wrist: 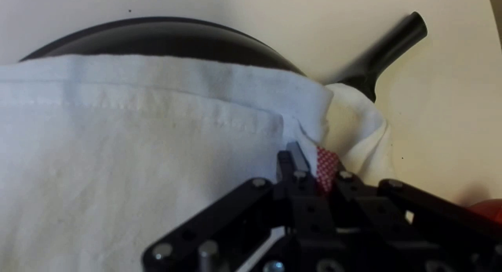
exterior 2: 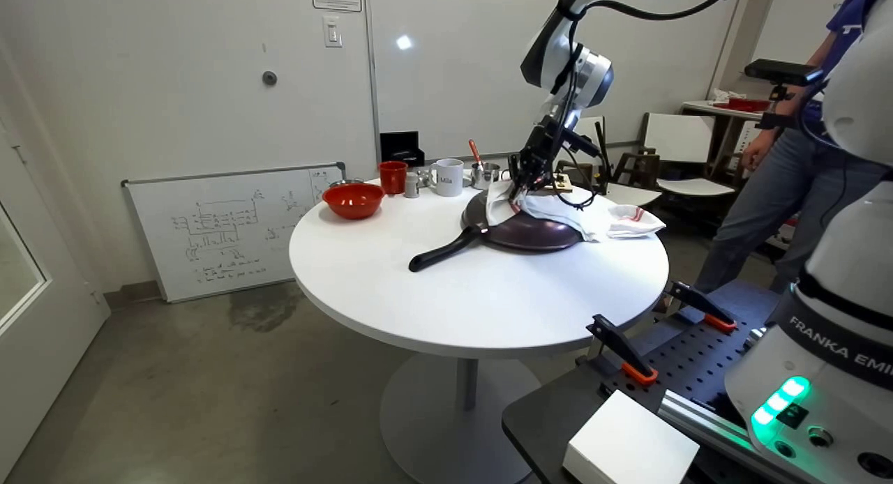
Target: Use the towel to wipe the pan
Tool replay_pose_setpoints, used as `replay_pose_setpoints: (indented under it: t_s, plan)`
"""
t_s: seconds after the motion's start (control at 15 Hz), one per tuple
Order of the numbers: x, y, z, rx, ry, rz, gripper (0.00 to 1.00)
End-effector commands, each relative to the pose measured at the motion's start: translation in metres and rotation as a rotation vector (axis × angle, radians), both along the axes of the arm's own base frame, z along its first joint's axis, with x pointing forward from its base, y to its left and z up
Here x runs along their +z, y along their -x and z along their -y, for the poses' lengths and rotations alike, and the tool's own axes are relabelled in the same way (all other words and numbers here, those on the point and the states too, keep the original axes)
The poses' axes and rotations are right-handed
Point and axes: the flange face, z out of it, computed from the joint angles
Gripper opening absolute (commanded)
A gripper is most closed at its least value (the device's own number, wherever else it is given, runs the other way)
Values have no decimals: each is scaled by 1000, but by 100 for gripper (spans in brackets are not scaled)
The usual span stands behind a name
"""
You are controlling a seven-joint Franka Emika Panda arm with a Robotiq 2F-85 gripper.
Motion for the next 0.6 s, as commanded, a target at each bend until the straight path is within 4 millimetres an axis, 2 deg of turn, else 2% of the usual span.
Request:
replay_pose_setpoints:
  t_s: [0.0, 0.2, 0.4, 0.53]
  plan:
    - [12, -20, -5, 86, 48, -14, 6]
    - [16, -22, -22, 231, 65, -40, 6]
    - [3, -12, -39, 328, 53, -77, 6]
    - [-10, -5, -43, 350, 59, -107, 6]
